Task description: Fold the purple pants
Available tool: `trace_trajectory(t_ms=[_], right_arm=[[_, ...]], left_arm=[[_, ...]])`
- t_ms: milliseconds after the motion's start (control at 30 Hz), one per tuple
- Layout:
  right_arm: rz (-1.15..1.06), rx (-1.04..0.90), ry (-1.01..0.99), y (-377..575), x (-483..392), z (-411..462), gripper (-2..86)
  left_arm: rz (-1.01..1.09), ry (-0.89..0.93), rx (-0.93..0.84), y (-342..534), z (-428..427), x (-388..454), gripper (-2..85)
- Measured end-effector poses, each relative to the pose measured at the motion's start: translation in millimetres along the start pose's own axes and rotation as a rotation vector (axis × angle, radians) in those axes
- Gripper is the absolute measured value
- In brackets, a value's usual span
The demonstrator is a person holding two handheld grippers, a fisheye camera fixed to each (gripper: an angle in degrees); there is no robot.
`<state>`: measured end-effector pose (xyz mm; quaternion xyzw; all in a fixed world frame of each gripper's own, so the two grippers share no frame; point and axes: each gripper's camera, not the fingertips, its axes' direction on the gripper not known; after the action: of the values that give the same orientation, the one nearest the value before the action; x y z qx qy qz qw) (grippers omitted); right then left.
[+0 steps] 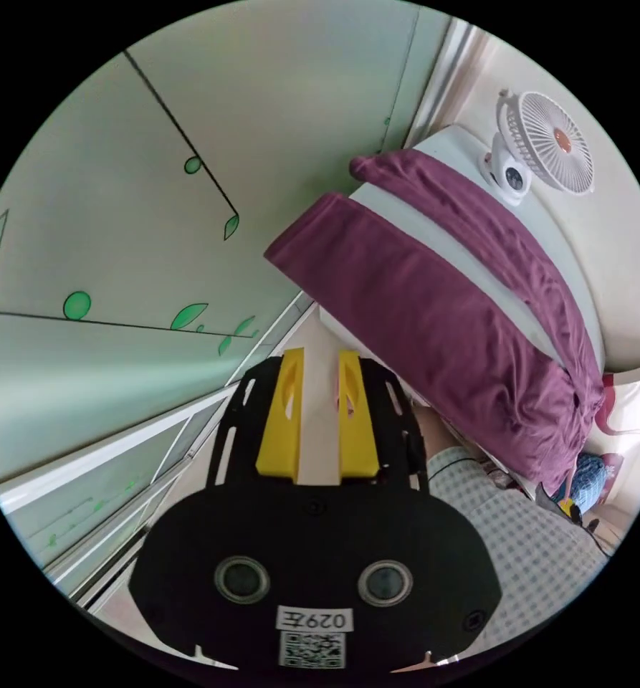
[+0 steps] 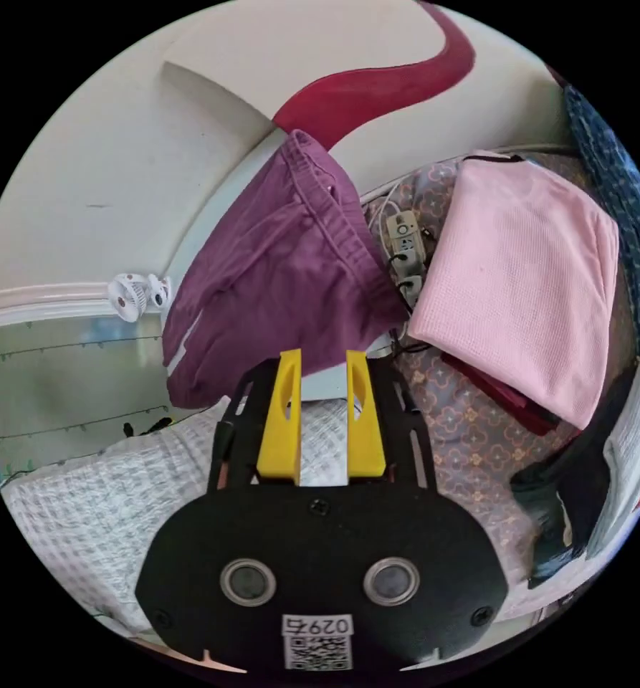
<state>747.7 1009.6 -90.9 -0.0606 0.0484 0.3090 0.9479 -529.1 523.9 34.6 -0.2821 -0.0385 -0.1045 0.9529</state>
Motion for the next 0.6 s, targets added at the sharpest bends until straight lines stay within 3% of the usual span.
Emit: trace_trajectory(t_ms=[200, 367, 600], right_arm=[[0.247, 0.151, -0.201, 22, 58, -13, 13.2], [0.332, 0.225, -0.205, 25, 70, -10, 13.8], [0.417, 0.135, -0.18, 11, 89, 31, 14.2]], left_arm=[[-0.081, 0.189, 0.007, -33, 7, -54, 13.2], [-0.123, 0.315, -0.072, -41, 24, -79, 15.9], [-0.243, 0.54, -0.055, -42, 30, -124, 15.8]])
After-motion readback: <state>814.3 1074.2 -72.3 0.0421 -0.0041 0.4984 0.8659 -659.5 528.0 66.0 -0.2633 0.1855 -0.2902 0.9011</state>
